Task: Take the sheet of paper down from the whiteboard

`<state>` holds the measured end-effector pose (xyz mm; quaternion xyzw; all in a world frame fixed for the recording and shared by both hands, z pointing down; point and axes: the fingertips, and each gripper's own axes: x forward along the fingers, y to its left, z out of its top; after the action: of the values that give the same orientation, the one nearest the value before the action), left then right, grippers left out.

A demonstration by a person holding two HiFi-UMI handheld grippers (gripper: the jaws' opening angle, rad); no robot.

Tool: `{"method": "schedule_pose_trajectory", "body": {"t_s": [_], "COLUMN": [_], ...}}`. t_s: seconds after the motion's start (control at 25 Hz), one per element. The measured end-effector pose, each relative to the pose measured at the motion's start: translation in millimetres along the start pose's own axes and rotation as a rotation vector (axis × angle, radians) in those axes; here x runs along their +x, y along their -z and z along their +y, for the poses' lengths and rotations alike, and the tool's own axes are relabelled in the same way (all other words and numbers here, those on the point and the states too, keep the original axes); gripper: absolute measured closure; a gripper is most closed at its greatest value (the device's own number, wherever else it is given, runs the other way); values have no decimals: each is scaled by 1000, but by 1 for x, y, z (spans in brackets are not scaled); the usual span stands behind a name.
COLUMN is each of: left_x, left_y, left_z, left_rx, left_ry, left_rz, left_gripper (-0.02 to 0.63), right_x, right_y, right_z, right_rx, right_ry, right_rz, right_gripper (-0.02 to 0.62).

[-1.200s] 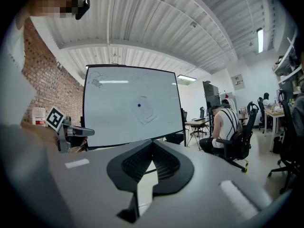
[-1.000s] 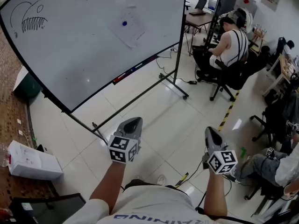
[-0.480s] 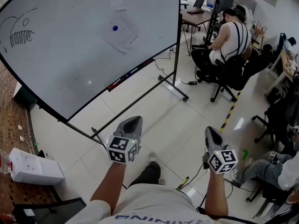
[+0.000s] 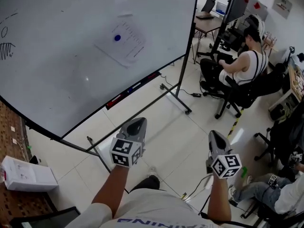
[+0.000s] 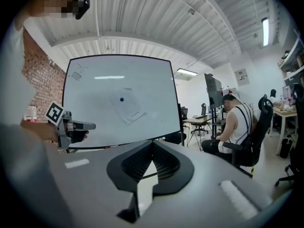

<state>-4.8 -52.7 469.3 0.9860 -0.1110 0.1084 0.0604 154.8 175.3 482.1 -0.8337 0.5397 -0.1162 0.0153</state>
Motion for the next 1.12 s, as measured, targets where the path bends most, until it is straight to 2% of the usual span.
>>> {"method": "schedule_pose_trajectory", "body": {"t_s": [0.28, 0.68, 0.92, 1.12], "left_x": [48, 95, 130, 160], "left_y": [-28, -54, -67, -84], "left_z": [79, 141, 172, 202], "left_rx": [11, -5, -9, -28], "left_ry": [-49, -128, -230, -361], "left_rz": [-7, -27, -36, -50], "left_gripper": [601, 603, 601, 603], "right_x": [104, 203, 282, 361], "right_y": [-29, -59, -78, -103], "right_z": [9, 3, -13, -20], "right_rx": [-25, -44, -48, -65], "right_ry": [-57, -149, -263, -411], "right_rz": [-4, -6, -14, -11], "right_gripper": [589, 589, 589, 589]}}
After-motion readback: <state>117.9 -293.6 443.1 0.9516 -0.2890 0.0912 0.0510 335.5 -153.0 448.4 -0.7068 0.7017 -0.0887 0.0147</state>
